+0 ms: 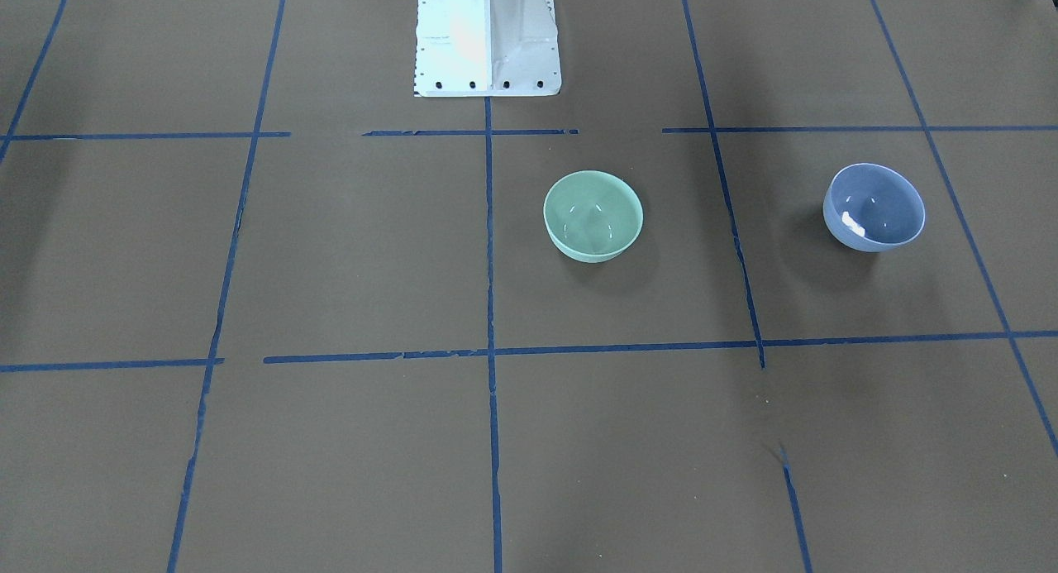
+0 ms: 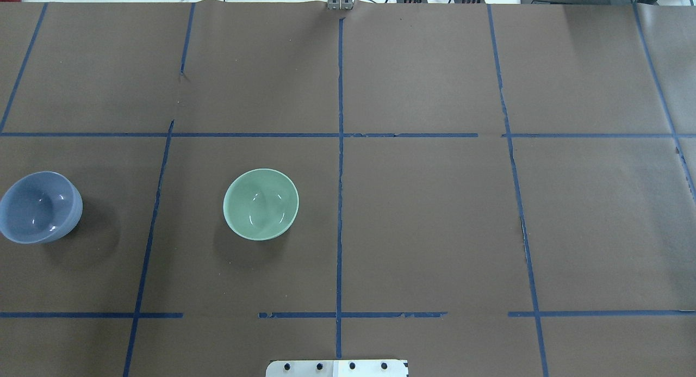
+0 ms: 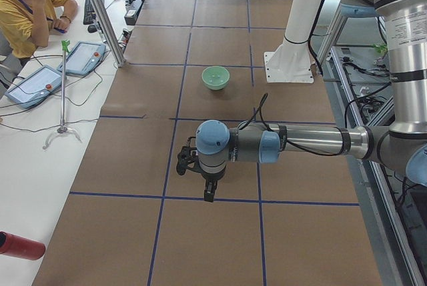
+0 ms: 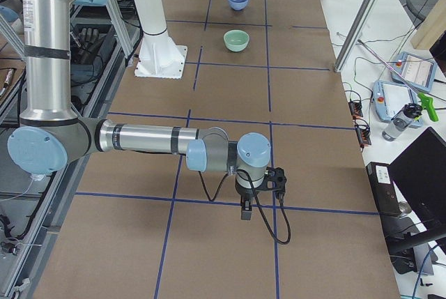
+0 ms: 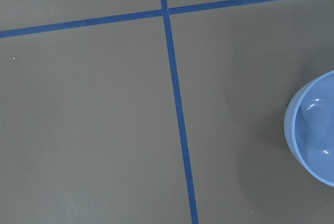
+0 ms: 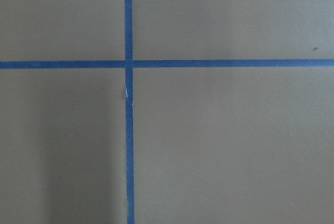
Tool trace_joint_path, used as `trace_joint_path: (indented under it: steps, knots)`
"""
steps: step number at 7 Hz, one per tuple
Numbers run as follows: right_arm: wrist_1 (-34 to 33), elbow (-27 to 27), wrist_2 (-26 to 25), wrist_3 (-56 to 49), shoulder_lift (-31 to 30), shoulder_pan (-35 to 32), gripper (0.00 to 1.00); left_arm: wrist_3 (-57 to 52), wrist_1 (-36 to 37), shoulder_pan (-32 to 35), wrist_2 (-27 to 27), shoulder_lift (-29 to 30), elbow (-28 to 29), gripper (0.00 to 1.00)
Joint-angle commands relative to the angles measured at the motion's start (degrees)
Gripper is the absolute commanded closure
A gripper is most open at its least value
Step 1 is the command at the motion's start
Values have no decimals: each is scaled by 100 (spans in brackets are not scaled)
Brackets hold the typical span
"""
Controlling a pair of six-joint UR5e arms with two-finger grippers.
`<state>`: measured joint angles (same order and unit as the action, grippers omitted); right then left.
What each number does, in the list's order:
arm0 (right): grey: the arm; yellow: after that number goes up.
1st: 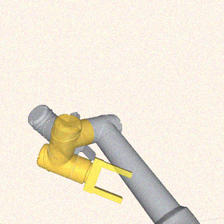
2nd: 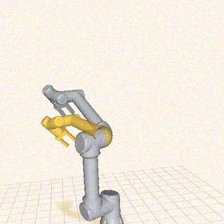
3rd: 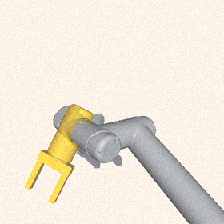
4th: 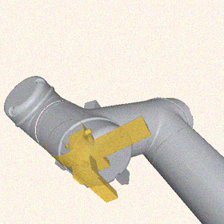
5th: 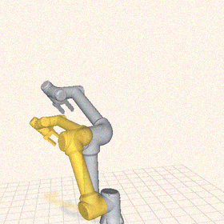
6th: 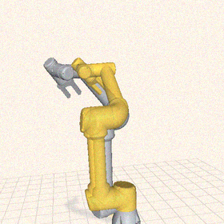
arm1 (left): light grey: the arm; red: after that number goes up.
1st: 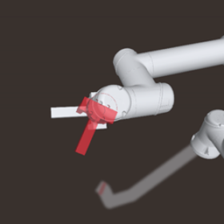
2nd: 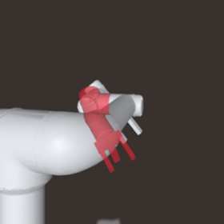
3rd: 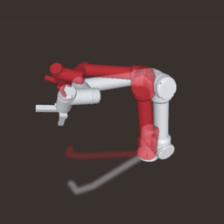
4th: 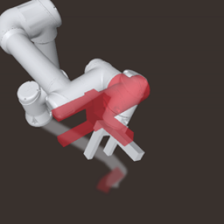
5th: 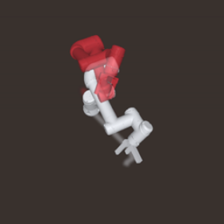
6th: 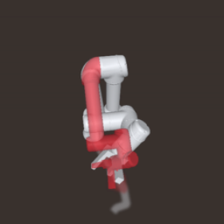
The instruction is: Stack blue bowl on green bowl
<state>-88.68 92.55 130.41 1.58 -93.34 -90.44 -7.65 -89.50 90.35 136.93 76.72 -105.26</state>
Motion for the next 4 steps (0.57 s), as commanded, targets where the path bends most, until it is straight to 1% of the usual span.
trace_joint_path:
  steps: [1,2,4]
  knots:
    - [-1,0,-7,0,0,0,0,35,-6,0,35,62,-12,0]
    - [8,0,-7,0,0,0,0,53,-6,-9,26,71,58,0]
    - [8,0,-7,0,0,0,0,44,-6,-70,0,482,-20,0]
